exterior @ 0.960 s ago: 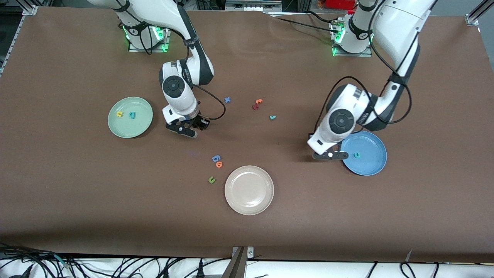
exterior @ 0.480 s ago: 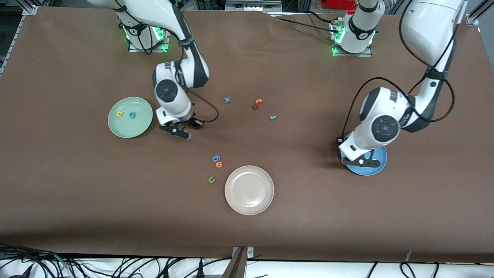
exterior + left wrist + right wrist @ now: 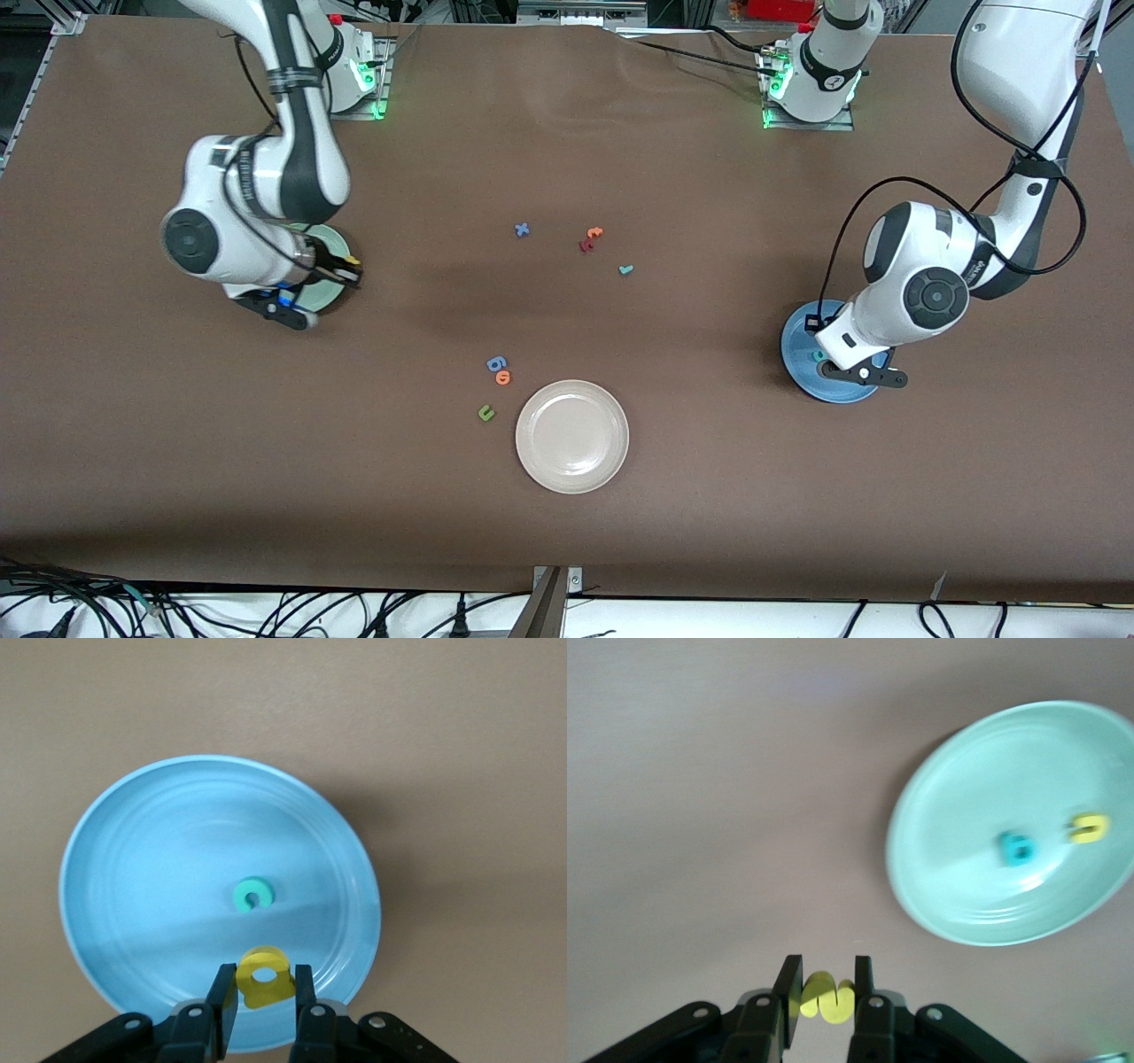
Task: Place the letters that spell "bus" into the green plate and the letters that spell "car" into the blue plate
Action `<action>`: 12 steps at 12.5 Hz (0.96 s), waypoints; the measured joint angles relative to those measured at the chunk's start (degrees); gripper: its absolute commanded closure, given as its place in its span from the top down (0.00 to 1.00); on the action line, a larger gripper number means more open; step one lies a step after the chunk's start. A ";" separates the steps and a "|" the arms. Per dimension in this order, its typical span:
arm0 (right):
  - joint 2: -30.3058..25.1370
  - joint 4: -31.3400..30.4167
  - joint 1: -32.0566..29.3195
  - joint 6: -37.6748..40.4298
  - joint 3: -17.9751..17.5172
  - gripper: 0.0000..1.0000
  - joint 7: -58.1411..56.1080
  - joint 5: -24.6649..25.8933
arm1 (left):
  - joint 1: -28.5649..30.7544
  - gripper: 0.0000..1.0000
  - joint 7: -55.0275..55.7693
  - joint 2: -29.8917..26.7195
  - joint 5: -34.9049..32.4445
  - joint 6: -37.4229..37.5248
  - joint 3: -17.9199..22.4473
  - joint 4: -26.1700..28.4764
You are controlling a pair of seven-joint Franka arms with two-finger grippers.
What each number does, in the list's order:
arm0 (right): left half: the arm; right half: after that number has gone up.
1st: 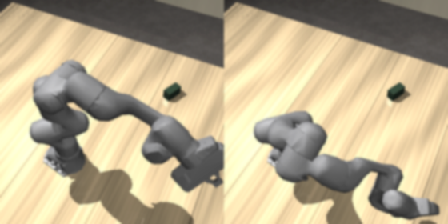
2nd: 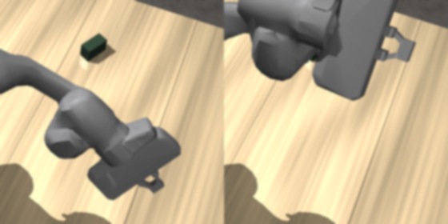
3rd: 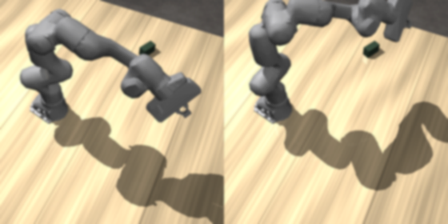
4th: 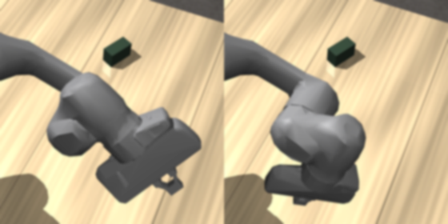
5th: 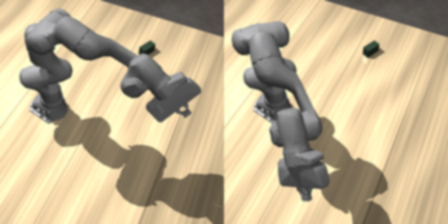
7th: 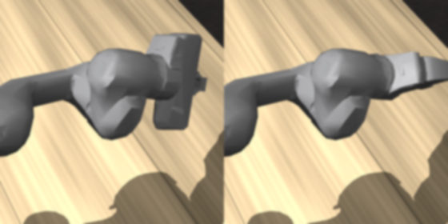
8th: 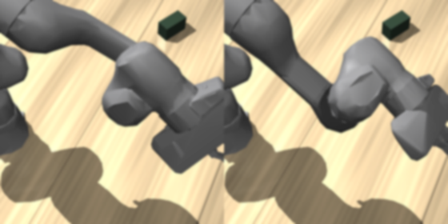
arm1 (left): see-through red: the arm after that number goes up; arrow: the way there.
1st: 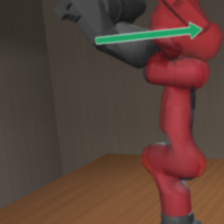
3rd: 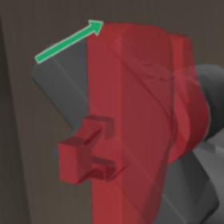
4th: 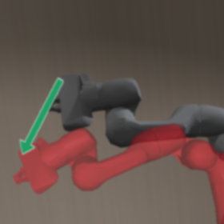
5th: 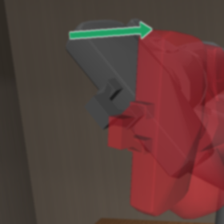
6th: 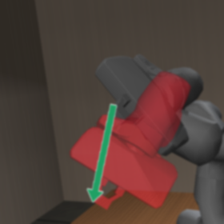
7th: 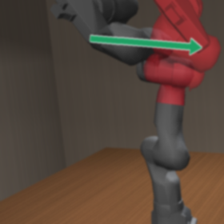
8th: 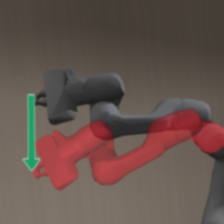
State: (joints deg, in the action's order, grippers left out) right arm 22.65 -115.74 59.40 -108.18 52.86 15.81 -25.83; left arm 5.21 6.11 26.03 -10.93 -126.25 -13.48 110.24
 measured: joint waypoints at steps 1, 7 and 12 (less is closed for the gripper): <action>0.12 -1.92 -0.09 0.02 1.32 0.00 -2.35 0.00 | 0.31 0.23 -0.15 -0.61 0.00 -3.31 0.00 2.28; 0.72 -16.45 0.02 -13.20 4.38 0.00 -12.69 -0.03 | 2.87 0.47 -4.48 -2.49 0.00 -19.57 0.01 13.06; 0.90 -18.36 0.33 -15.50 4.11 0.98 -13.63 -0.06 | 3.30 1.00 -8.66 -2.83 -0.01 -20.06 0.01 13.32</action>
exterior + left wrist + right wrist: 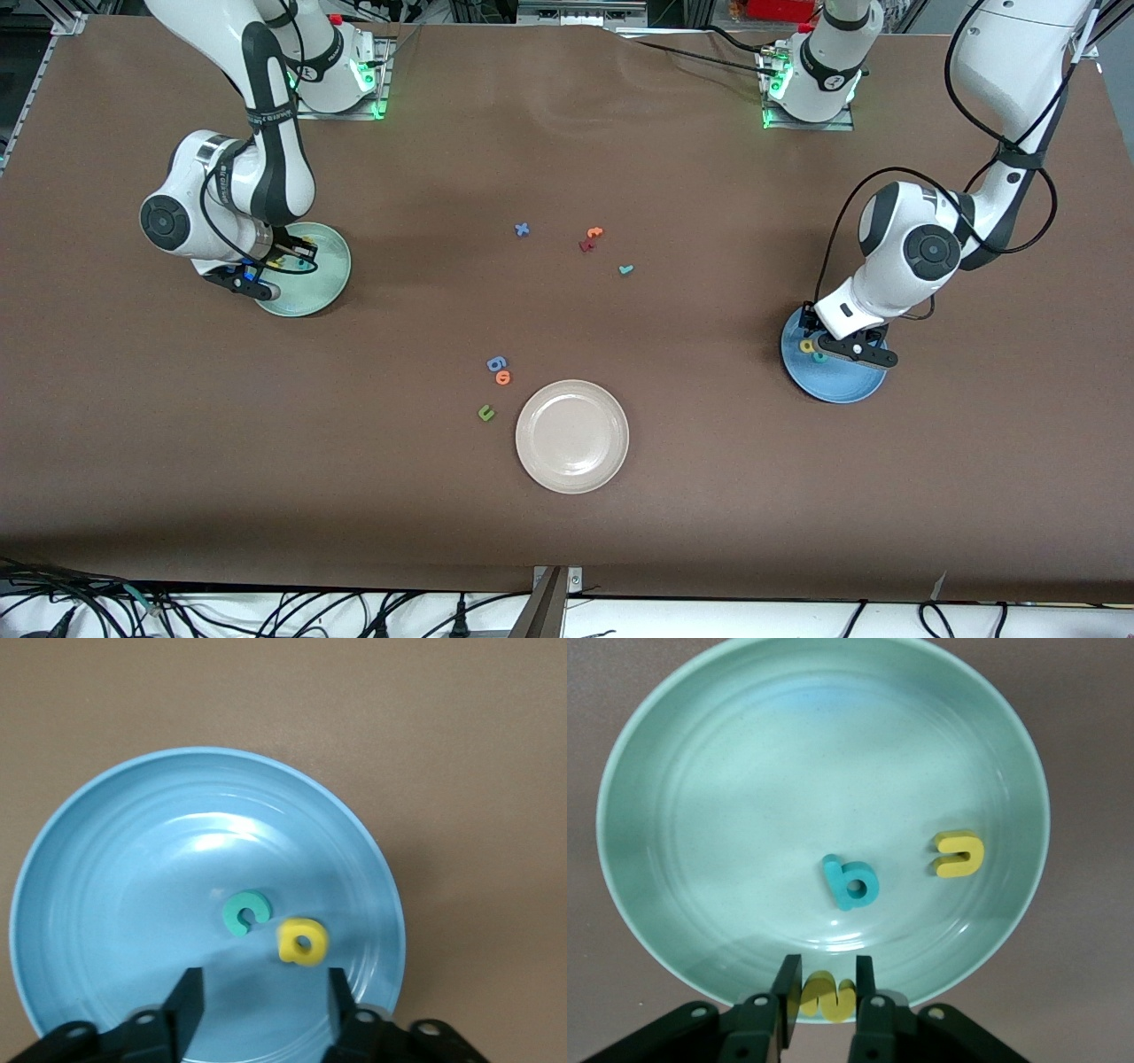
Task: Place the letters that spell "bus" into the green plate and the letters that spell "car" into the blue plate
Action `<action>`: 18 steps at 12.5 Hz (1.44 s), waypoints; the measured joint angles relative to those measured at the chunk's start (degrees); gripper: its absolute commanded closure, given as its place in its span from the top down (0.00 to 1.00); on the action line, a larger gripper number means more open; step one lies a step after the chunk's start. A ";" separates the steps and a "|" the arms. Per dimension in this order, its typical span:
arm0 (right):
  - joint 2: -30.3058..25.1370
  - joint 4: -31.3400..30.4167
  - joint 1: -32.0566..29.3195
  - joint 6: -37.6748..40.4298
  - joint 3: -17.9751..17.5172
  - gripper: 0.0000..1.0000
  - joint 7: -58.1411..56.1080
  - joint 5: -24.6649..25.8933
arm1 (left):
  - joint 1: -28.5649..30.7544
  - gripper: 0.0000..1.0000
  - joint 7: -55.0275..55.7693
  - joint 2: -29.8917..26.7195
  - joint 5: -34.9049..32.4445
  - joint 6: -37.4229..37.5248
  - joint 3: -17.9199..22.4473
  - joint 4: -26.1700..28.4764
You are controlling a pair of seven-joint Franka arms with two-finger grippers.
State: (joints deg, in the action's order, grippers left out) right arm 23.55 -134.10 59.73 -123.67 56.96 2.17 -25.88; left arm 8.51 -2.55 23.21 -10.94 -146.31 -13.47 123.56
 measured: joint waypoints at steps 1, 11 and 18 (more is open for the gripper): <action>0.00 0.00 0.04 -0.01 0.00 0.98 -0.02 0.00 | 0.07 1.00 0.11 -0.22 0.01 0.01 -0.12 0.00; -1.25 18.95 0.36 20.49 5.30 0.99 -0.04 -0.16 | -8.08 1.00 47.37 -0.91 0.17 1.52 -21.46 0.57; -1.05 42.75 -6.63 42.45 7.77 0.99 -0.04 -0.15 | -13.01 1.00 74.55 6.29 -11.53 1.28 -21.30 -1.81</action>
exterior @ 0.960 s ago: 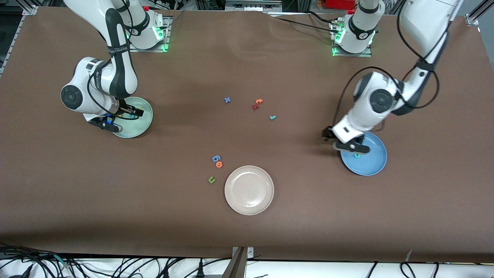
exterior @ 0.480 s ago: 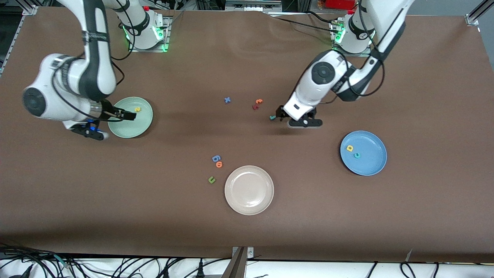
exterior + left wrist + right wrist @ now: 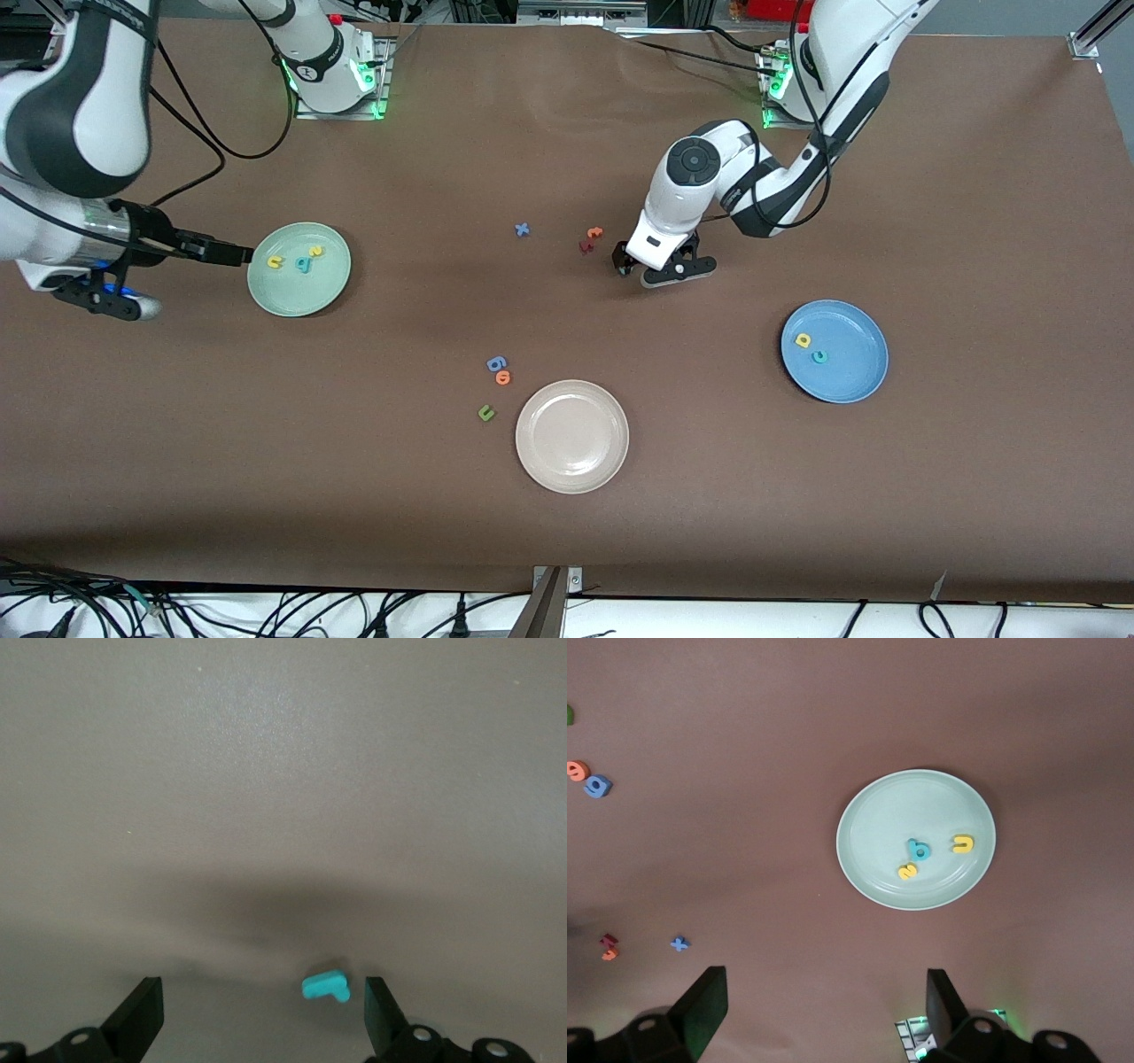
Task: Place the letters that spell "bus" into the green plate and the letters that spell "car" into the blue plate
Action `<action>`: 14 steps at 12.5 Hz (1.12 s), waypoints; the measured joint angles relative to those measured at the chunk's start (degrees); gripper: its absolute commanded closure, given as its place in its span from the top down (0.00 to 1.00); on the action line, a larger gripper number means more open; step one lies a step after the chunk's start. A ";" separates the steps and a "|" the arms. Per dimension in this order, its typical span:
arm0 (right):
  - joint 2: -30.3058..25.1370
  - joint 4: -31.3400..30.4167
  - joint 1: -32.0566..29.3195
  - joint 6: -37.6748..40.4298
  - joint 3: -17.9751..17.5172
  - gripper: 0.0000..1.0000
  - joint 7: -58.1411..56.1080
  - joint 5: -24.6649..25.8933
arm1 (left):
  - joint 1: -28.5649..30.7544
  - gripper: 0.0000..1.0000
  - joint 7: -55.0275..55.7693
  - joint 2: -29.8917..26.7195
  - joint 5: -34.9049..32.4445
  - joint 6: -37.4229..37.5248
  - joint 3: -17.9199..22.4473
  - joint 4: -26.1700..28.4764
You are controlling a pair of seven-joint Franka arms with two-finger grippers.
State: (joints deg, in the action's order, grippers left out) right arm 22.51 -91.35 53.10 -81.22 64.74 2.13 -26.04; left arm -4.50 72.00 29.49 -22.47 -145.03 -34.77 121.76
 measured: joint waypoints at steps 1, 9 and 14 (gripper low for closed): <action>0.30 1.77 -0.81 1.40 -0.01 0.99 0.00 0.00 | -0.78 1.00 2.14 1.44 -0.24 -0.01 0.07 -1.25; 0.84 9.96 -20.26 2.98 -21.66 0.99 1.04 7.91 | -7.90 0.80 6.59 6.66 -0.24 0.04 4.24 -5.51; -6.74 12.36 -37.68 0.89 -48.01 0.99 3.74 24.42 | -8.01 0.62 6.61 6.73 -1.36 0.30 4.51 -5.56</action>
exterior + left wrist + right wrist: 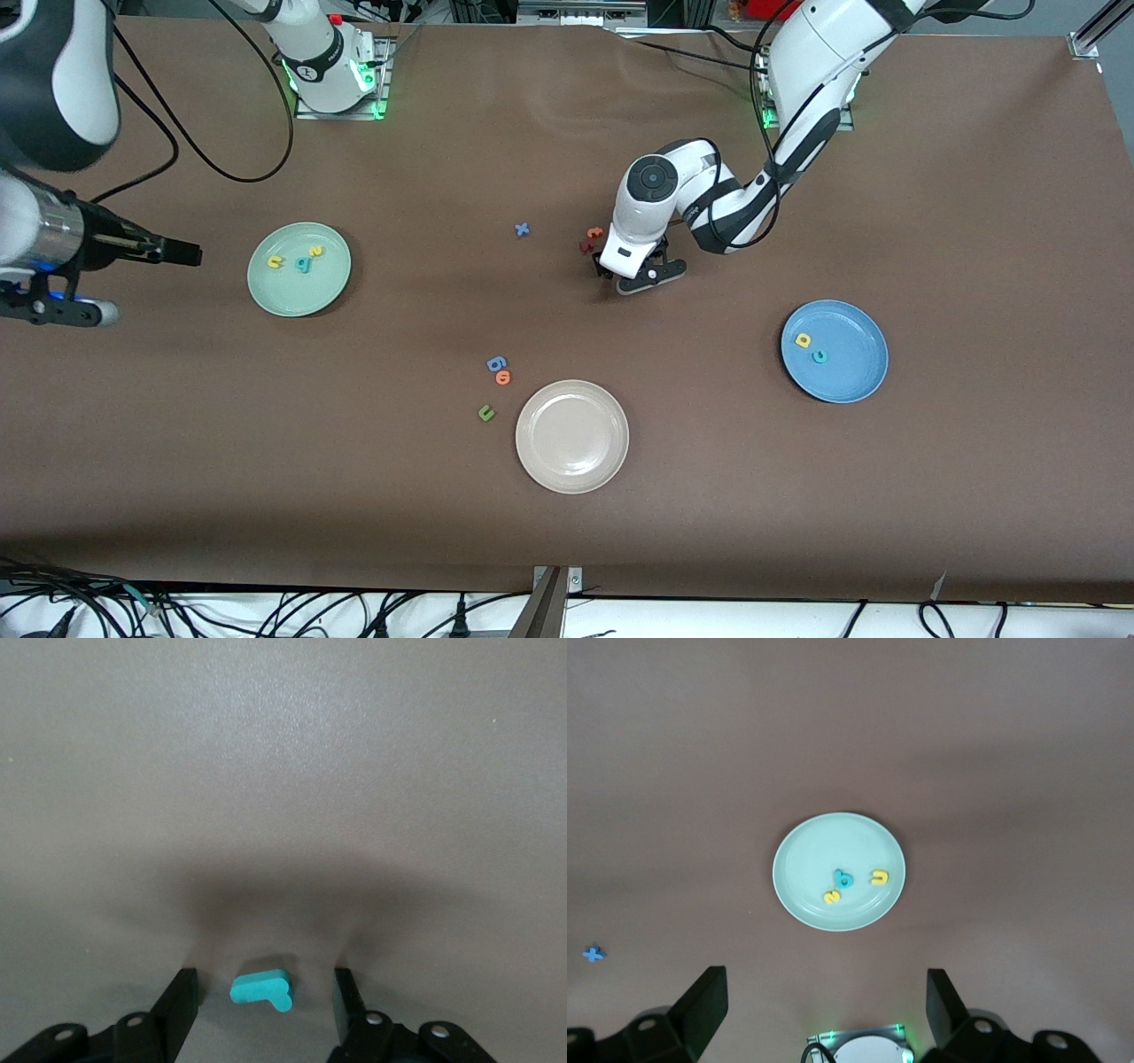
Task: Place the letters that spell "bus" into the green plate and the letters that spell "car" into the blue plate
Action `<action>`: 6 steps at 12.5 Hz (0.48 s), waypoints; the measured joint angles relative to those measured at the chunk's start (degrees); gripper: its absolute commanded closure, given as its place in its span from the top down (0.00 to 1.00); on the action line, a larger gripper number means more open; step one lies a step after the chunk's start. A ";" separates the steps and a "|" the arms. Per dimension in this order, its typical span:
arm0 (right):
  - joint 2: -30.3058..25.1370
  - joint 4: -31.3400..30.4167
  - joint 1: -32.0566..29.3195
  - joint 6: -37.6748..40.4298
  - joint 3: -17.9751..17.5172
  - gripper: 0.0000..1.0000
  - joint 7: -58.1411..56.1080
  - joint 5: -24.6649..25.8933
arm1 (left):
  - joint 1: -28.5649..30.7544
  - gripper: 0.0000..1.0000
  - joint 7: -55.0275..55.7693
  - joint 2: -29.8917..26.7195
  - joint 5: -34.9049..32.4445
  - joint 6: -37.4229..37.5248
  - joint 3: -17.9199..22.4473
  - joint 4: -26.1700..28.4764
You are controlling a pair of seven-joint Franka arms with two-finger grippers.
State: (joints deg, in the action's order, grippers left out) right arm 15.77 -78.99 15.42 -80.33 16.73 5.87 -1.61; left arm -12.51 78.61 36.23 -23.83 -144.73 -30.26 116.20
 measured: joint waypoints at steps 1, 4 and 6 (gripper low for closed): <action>-1.28 -0.44 -1.23 -1.49 -0.94 0.99 -0.03 0.16 | -0.03 0.60 0.00 -0.03 -0.05 0.24 -0.01 -0.15; -6.21 -6.66 -7.65 -10.20 -7.35 0.99 -0.26 0.81 | -0.26 0.59 0.00 -0.03 -0.07 0.93 -0.01 -0.43; -8.13 -8.78 -9.85 -13.19 -10.46 0.99 -0.27 3.29 | -0.58 0.59 0.00 -0.03 -0.09 1.43 -0.01 -0.61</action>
State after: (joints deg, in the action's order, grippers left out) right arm 7.64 -87.78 5.57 -93.53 6.27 5.60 1.68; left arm -13.10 78.61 36.20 -23.92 -143.30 -30.27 115.58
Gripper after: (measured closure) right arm 0.009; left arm 0.405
